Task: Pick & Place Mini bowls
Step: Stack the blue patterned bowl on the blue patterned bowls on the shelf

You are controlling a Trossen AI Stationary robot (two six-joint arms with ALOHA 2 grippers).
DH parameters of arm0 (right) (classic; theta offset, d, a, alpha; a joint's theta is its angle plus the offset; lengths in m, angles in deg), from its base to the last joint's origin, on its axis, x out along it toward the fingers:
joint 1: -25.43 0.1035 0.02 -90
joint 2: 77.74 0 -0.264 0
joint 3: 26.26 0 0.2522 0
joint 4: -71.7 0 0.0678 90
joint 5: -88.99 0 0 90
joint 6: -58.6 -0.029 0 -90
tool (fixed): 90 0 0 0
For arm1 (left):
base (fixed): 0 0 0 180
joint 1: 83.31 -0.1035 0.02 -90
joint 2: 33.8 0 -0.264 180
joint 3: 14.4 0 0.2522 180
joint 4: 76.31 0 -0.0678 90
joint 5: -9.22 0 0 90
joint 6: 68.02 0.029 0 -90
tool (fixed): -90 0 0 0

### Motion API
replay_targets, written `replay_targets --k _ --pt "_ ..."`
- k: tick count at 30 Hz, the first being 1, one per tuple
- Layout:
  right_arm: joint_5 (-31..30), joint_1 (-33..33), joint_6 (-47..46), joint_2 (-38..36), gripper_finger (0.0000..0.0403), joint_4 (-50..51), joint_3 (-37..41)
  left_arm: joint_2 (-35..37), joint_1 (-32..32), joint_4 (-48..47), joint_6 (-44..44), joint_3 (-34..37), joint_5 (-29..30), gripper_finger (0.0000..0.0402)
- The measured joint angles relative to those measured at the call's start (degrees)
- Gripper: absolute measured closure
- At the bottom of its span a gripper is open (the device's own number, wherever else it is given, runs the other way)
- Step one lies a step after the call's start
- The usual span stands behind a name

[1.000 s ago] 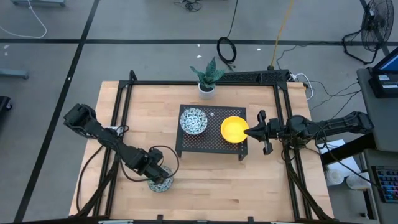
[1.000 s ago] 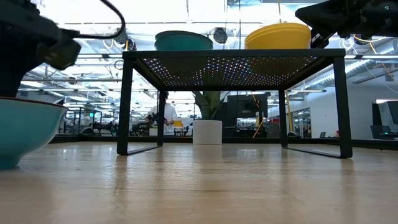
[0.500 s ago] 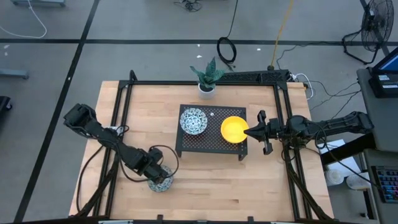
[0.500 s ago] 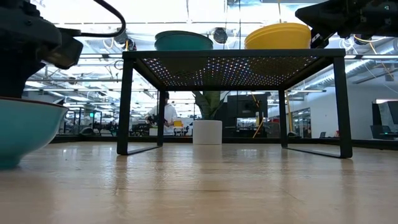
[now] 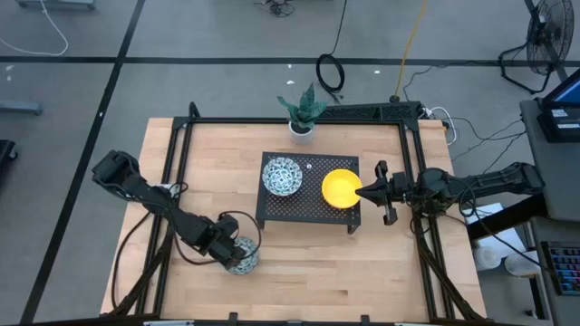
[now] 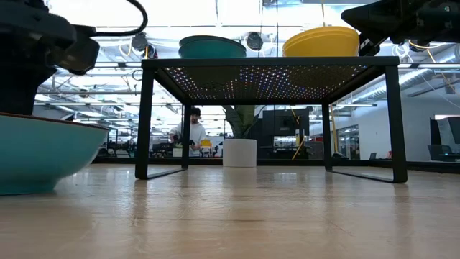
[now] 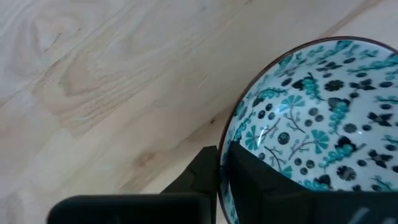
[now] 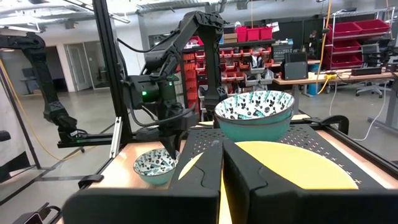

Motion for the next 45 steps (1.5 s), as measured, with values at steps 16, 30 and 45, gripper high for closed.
replay_targets --k 16,30,45 --pt "0.0 0.0 -0.2 0.0 0.0403 0.0 0.0 0.0 0.0 0.2 0.3 0.0 0.2 0.0384" --pt "0.0 0.0 -0.2 0.0 0.0403 0.0 0.0 -0.1 0.0 1.6 0.7 0.1 1.6 0.0385" --pt "0.0 0.0 -0.2 0.0 0.0403 0.3 0.0 -0.1 0.0 3.0 1.2 0.1 1.7 0.0389"
